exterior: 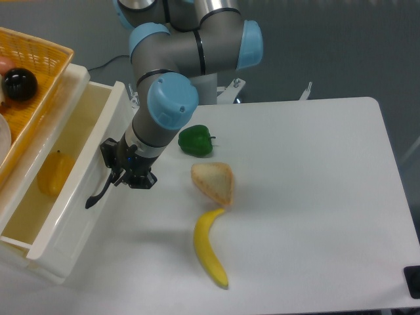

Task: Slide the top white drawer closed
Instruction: 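Push the drawer front with the gripper, sliding the drawer into the unit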

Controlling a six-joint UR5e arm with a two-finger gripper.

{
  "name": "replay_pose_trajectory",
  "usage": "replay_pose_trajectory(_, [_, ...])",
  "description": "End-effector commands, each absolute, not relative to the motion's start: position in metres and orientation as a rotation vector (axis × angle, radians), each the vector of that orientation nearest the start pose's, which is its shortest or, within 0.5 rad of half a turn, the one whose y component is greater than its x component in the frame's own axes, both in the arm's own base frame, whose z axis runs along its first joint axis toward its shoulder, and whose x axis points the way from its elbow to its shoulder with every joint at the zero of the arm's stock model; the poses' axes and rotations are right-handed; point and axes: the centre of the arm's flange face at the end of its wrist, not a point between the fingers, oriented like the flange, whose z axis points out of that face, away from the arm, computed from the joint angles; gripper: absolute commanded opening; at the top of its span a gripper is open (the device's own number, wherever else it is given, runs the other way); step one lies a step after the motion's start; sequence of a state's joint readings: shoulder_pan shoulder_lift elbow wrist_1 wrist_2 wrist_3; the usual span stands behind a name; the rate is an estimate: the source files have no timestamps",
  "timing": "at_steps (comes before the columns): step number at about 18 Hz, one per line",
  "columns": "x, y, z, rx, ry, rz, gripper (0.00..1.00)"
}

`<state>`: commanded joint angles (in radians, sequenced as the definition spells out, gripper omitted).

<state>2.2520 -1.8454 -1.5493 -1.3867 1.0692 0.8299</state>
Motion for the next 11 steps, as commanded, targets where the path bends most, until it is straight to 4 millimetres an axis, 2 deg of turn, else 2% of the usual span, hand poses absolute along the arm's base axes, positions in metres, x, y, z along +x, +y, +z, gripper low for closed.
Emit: replay_pose_trajectory(11, [-0.215,0.58,0.385,-2.761,0.215,-0.596,0.17])
